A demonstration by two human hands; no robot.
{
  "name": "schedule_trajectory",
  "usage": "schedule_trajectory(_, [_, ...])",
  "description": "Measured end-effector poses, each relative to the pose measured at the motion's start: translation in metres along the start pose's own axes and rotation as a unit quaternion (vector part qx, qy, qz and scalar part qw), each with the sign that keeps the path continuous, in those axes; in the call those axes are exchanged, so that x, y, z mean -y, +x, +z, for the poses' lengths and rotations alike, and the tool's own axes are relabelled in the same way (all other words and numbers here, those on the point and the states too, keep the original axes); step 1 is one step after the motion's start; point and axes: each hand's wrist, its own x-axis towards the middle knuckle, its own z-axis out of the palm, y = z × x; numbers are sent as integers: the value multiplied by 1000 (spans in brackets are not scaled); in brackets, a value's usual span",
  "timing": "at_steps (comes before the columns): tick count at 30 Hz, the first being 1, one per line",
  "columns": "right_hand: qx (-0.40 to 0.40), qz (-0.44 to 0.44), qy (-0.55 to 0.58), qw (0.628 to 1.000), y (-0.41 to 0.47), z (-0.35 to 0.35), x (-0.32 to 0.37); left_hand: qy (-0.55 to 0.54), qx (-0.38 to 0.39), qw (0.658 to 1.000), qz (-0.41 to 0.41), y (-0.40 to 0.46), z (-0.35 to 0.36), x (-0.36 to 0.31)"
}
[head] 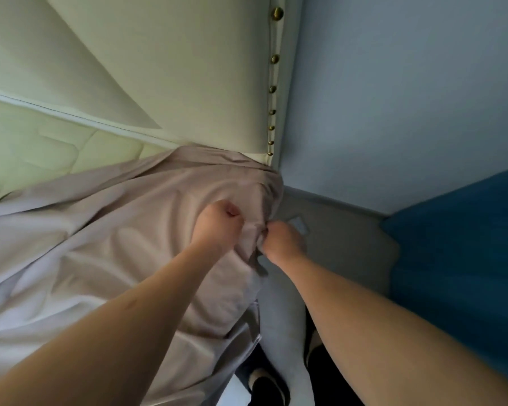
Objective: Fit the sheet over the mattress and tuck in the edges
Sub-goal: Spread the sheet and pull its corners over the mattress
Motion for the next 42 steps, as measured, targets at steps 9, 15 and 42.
schedule_trajectory(9, [-4,12,-55,998,20,-63,-12,-120,22,989,-89,19,-18,-30])
schedule_trajectory(15, [-57,-213,-58,974,24,-84,98,-122,-63,982,-128,33,-64,-22])
schedule_trajectory(42, [-24,-292,-70,953,68,-13,258,102,-152,983,0,155,-224,78])
